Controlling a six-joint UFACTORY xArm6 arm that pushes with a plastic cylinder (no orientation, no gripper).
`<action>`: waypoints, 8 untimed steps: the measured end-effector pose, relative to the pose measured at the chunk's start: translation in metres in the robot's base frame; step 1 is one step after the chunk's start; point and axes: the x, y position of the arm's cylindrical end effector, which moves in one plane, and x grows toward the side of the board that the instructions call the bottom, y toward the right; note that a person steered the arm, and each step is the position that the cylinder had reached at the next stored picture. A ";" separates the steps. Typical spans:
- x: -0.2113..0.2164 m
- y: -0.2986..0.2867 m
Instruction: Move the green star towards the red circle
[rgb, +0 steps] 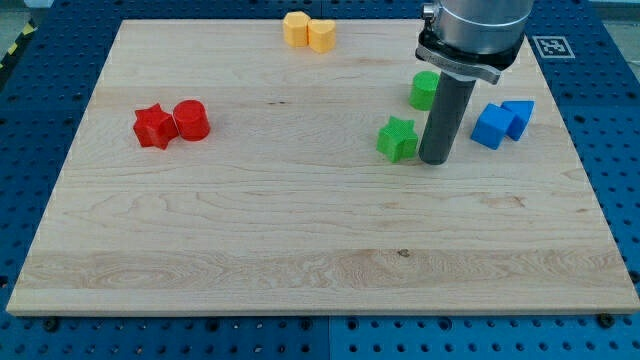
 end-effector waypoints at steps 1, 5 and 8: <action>0.000 0.000; -0.015 -0.111; -0.015 -0.147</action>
